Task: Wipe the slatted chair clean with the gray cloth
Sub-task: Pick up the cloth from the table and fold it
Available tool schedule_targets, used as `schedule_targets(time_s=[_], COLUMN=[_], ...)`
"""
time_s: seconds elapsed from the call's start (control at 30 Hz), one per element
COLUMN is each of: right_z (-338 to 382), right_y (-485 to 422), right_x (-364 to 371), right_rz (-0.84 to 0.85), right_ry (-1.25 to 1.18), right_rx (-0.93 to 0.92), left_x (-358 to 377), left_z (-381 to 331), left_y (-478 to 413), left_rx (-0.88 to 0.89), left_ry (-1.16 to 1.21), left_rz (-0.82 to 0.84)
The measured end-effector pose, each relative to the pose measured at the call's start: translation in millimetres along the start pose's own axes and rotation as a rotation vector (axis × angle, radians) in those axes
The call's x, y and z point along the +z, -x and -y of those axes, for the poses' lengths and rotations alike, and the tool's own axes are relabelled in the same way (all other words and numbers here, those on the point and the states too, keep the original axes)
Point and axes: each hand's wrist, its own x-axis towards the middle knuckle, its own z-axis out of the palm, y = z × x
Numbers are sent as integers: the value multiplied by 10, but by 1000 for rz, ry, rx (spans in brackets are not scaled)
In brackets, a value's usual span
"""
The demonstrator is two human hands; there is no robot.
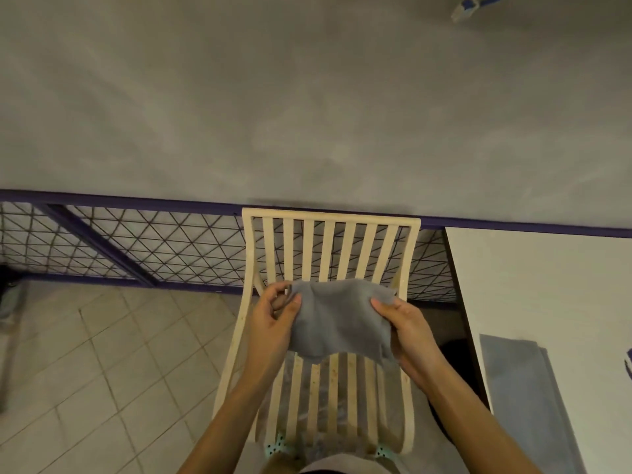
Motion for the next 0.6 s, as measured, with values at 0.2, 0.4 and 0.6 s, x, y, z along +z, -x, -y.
schedule_targets(time_s=[0.2, 0.4, 0.6], right_z=[-146, -284, -367], right_y=[-60, -137, -215], right_x=[518, 895, 1031], right_rz=[122, 168, 236], right_ry=[130, 214, 308], right_rx=[-31, -68, -21], left_x=[-93, -305, -556], left_z=[58, 129, 248], left_y=[-4, -52, -175], left_rx=[61, 55, 6], left_ry=[-21, 16, -89], left_rz=[151, 230, 278])
